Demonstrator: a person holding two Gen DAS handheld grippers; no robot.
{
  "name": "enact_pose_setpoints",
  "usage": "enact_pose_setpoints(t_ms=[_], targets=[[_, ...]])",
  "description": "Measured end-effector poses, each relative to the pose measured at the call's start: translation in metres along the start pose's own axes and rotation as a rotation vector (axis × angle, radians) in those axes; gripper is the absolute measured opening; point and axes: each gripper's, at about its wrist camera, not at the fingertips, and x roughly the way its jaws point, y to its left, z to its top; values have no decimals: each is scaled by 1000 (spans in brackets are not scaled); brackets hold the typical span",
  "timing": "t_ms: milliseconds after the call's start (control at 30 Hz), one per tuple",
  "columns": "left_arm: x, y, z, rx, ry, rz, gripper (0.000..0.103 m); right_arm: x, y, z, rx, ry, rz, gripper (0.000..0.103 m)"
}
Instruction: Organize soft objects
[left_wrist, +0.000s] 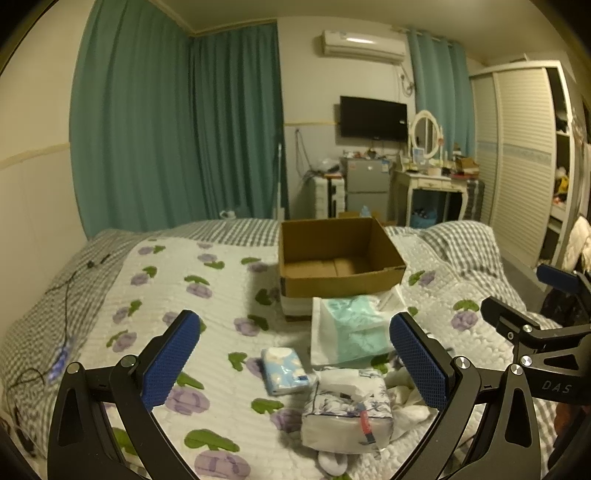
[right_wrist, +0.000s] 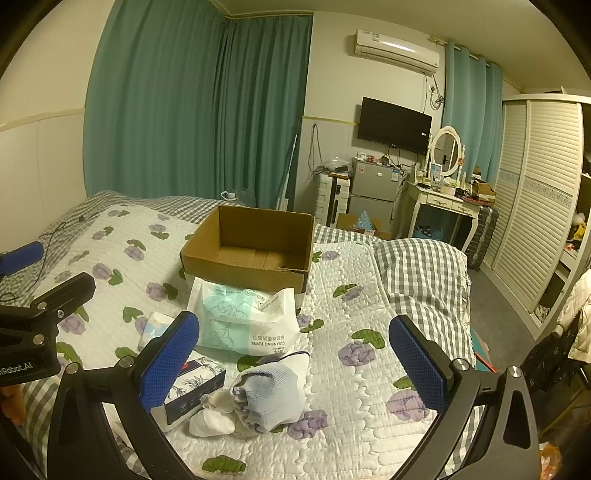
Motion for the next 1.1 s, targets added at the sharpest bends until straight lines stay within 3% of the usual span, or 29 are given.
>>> enact_pose_setpoints(t_ms=[1100], targets=[[1, -2, -6, -9, 12, 4, 103, 1, 4, -4, -1, 16, 7, 103]])
